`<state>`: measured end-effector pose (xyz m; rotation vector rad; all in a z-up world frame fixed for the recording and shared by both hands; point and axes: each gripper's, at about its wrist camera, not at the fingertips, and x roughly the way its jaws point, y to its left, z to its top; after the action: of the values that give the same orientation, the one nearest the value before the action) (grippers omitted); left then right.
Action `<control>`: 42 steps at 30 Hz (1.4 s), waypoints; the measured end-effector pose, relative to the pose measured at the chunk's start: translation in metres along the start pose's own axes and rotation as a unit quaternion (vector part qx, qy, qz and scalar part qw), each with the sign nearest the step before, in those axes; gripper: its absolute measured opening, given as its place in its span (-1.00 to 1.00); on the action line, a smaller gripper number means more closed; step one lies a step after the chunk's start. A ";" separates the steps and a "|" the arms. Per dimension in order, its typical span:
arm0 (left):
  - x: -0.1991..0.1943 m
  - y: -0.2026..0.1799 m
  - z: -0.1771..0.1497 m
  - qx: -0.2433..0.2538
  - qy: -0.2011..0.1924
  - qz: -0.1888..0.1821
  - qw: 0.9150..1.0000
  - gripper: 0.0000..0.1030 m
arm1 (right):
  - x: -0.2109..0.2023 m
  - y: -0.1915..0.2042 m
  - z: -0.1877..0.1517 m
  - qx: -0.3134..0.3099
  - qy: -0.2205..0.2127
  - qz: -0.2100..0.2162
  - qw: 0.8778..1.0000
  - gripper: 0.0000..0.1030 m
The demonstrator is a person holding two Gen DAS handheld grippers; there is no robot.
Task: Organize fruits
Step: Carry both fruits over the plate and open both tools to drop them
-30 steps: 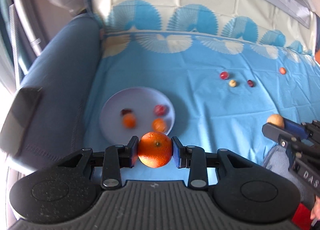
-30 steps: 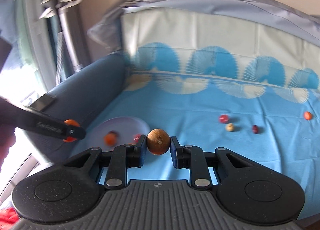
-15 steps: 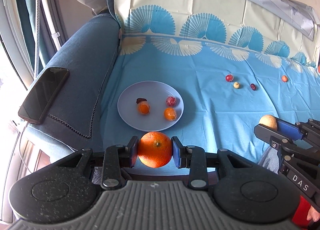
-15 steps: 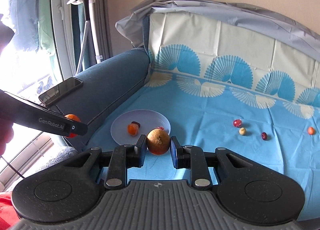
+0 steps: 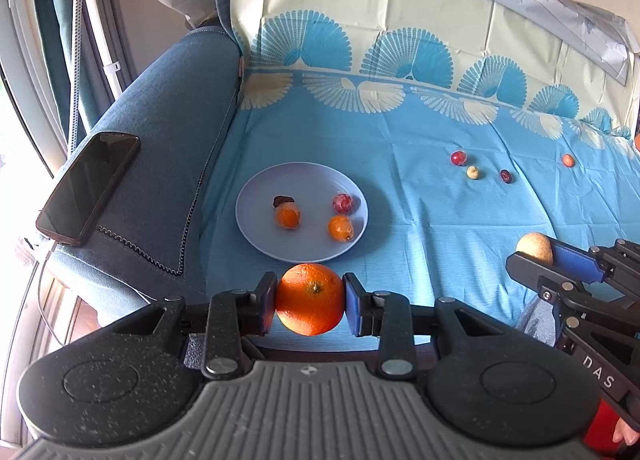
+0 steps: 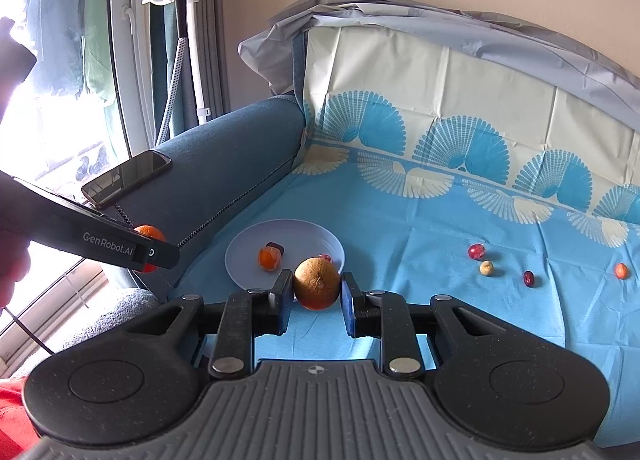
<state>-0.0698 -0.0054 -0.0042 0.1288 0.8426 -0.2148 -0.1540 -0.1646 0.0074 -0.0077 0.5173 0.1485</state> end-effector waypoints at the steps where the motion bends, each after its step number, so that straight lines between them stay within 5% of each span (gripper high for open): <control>1: 0.001 0.000 0.001 0.000 0.000 0.000 1.000 -0.25 | 0.001 0.000 0.000 -0.001 0.001 0.000 1.000 -0.49; 23: 0.039 0.028 0.028 -0.022 0.009 0.016 1.000 -0.25 | 0.037 0.000 0.005 -0.010 0.039 0.013 0.999 -0.49; 42: 0.169 0.061 0.080 -0.082 0.053 0.034 0.995 -0.25 | 0.167 0.003 0.024 -0.008 0.096 0.041 0.995 -0.49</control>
<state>0.1114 0.0147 -0.0767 0.0154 0.9568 -0.0758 0.0004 -0.1375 -0.0538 -0.0165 0.7094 0.2327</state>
